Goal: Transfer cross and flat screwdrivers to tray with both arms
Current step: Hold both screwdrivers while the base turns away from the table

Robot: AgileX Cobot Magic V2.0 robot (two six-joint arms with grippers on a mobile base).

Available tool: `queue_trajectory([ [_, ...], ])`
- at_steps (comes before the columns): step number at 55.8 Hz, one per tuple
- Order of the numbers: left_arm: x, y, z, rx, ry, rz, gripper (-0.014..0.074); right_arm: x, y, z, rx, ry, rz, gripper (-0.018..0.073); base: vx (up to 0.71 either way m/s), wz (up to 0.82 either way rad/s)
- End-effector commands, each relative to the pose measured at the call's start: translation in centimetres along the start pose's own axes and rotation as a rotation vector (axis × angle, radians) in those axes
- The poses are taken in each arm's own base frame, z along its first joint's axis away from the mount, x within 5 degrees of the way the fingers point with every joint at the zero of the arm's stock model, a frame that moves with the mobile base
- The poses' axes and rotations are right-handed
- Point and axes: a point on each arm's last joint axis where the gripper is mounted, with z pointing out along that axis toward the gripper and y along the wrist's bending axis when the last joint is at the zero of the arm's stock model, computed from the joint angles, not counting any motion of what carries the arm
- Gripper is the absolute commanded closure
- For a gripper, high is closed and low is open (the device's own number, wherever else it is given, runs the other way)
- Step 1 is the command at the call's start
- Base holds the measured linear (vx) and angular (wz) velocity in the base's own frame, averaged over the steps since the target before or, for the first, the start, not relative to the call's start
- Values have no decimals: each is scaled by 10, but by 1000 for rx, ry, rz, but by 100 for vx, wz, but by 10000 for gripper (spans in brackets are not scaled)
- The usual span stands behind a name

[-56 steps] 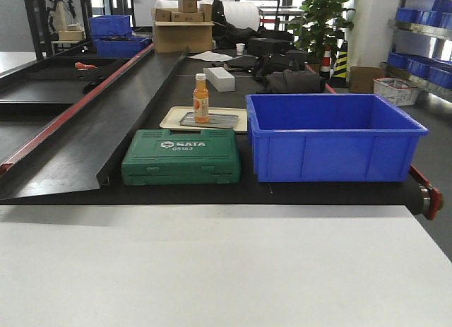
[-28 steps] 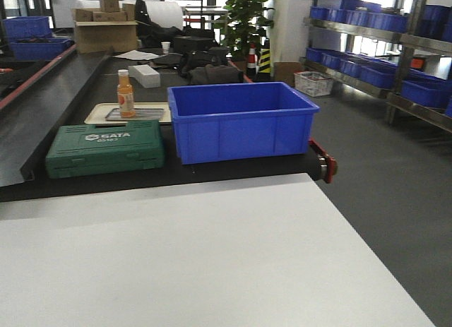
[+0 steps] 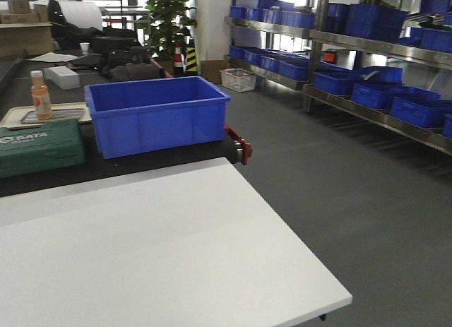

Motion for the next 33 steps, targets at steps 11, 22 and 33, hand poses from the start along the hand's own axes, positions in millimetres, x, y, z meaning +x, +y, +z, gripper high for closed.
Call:
queue_trajectory([
  [11,-15,-2,-6,16,-118,-7,602,-15,0,-3,7,-108,2,567,-15,-47],
  [22,-15,-2,-6,16,-118,-7,602,-15,0,-3,7,-108,2,567,-12,-49],
  [33,-15,-2,-6,16,-118,-7,602,-15,0,-3,7,-108,2,567,-7,-47],
])
